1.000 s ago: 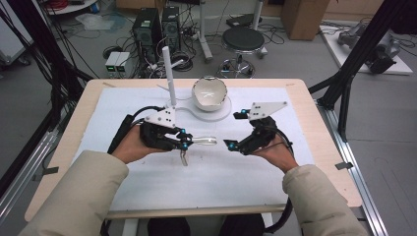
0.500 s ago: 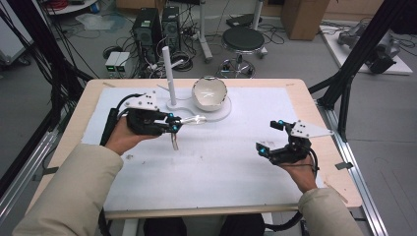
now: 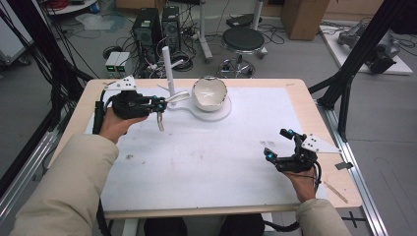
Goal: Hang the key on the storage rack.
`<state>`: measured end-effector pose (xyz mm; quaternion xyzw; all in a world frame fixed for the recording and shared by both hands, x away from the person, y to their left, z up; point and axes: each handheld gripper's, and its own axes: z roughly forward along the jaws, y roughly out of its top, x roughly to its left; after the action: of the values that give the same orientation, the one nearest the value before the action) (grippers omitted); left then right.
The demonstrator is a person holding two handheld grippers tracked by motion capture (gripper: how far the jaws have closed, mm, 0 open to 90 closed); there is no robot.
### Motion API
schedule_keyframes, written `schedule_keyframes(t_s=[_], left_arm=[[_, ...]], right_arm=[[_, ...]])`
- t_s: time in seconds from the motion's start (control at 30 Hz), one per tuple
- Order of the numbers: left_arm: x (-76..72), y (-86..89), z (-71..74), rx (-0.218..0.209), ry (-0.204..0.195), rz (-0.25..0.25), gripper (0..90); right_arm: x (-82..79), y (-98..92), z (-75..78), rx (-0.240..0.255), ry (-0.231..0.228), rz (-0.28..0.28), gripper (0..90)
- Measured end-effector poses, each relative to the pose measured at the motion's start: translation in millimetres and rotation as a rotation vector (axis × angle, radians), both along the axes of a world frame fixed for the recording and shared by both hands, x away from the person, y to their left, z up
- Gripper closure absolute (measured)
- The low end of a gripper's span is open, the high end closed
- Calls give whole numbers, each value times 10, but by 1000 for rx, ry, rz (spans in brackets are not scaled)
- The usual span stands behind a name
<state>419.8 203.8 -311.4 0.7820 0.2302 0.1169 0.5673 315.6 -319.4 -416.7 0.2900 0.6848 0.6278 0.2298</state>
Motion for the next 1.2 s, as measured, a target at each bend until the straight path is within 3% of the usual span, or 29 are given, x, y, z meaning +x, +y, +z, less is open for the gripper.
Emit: schedule_keyframes(t_s=[0.13, 0.27, 0.67, 1.03, 1.2], left_arm=[[87, 13, 63, -9, 3, 18, 745], [162, 36, 76, -19, 17, 36, 745], [333, 185, -30, -11, 102, 111, 745], [438, 249, -111, -27, 136, 151, 745], [489, 267, -131, -43, 163, 155, 745]], right_arm=[[-55, -59, -124, 49, 6, -58, 5], [-67, -82, -175, 59, 1, -80, 4], [-51, -71, -246, 24, -34, -128, 5], [-33, -60, -302, 24, -16, -143, 5], [-28, -42, -315, -2, -4, -148, 5]])
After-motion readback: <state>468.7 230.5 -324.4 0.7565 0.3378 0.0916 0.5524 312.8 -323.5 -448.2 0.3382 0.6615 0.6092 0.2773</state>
